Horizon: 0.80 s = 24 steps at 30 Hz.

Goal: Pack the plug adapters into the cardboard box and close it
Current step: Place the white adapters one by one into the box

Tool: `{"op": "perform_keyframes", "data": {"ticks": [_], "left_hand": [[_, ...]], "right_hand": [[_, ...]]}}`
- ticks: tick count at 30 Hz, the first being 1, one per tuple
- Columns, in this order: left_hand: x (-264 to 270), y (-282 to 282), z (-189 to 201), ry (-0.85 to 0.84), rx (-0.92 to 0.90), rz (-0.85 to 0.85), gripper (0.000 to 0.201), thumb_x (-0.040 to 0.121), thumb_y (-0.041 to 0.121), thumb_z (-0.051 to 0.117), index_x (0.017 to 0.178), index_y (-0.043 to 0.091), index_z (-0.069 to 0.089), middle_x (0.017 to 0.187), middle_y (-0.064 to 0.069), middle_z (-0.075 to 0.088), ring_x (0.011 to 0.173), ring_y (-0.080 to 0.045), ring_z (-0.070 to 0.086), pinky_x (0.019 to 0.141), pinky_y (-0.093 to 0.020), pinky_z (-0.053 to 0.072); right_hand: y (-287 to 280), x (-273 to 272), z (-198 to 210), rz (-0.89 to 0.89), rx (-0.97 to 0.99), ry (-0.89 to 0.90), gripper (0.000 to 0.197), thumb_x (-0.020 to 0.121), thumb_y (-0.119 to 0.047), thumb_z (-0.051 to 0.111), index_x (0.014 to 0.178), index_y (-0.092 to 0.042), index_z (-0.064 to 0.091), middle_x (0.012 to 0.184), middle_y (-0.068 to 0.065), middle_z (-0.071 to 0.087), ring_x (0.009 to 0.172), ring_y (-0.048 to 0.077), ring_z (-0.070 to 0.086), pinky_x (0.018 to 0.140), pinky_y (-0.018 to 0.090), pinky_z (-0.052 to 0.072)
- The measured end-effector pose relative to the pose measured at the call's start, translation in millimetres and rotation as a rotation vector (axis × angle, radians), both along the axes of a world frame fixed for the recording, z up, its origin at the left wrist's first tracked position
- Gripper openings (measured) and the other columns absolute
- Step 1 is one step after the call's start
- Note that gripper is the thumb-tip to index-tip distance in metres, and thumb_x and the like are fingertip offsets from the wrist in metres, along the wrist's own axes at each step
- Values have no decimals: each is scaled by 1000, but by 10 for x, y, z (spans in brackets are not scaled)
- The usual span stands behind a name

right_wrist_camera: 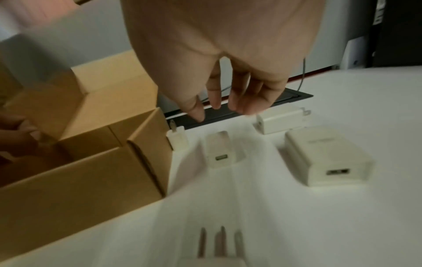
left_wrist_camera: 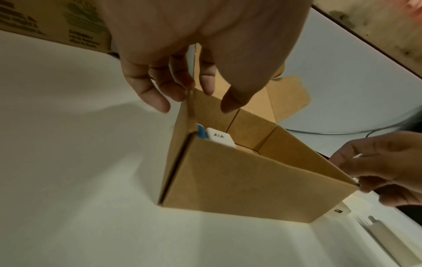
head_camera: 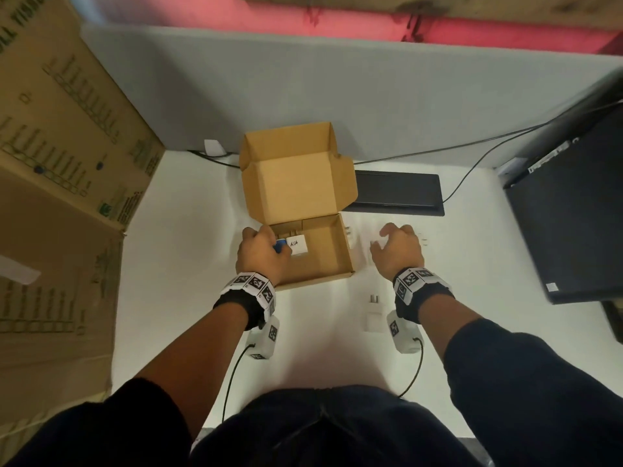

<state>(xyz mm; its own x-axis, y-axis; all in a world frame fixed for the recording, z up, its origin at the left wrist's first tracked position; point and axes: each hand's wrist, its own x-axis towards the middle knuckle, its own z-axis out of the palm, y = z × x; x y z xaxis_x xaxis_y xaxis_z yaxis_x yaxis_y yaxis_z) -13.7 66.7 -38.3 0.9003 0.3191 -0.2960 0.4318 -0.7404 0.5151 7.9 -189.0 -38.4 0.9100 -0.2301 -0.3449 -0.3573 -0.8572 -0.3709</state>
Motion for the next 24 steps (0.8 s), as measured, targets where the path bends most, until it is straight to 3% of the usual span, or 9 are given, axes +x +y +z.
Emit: {"op": "perform_keyframes", "data": {"ticks": [4, 6, 10, 13, 15, 20, 24], "left_hand": [[24, -12, -62, 15, -8, 23, 11, 87, 13, 64, 90, 14, 53, 107, -11, 44, 85, -37, 61, 75, -45, 60], [31, 2, -90, 18, -17, 57, 11, 88, 11, 62, 93, 16, 54, 110, -12, 42, 84, -38, 61, 77, -46, 60], [40, 22, -136, 41, -37, 47, 22, 90, 19, 67, 112, 23, 62, 128, -13, 41, 97, -38, 62, 84, -42, 58], [70, 1, -161, 92, -13, 11, 37, 91, 33, 68, 128, 31, 65, 146, -12, 35, 117, -37, 58, 96, -41, 51], [93, -22, -188, 116, -18, -10, 37, 90, 39, 69, 126, 33, 68, 149, -12, 31, 118, -37, 57, 96, -40, 50], [167, -59, -247, 152, 40, -72, 26, 90, 38, 70, 111, 23, 74, 144, -14, 36, 114, -40, 55, 94, -49, 54], [208, -50, -287, 156, 14, -68, 25, 90, 35, 71, 112, 24, 75, 142, -15, 40, 116, -40, 54, 99, -48, 51]], "right_hand": [[-40, -64, -90, 49, 21, 115, 56, 89, -36, 67, 138, -21, 46, 126, 14, 54, 109, 35, 60, 86, 42, 51], [-12, -80, -142, 84, 27, 133, 59, 88, -34, 69, 140, -21, 44, 127, 15, 54, 109, 35, 60, 82, 39, 50], [25, -77, -196, 91, 54, 140, 57, 89, -35, 67, 139, -20, 44, 126, 14, 54, 108, 34, 60, 79, 37, 46], [-3, -51, -181, 63, -43, 100, 46, 96, -44, 53, 134, -19, 45, 125, 13, 53, 113, 36, 57, 87, 46, 52], [-65, -4, -174, 10, -103, 83, 41, 98, -40, 48, 133, -19, 45, 128, 14, 48, 118, 38, 52, 86, 53, 54], [-286, 147, -190, -92, -172, 153, 43, 97, -21, 51, 138, -25, 40, 141, 19, 29, 123, 40, 43, 83, 52, 53], [-343, 203, -265, -72, -221, 221, 45, 94, -11, 54, 138, -20, 47, 138, 20, 31, 117, 41, 47, 86, 48, 52]]}}
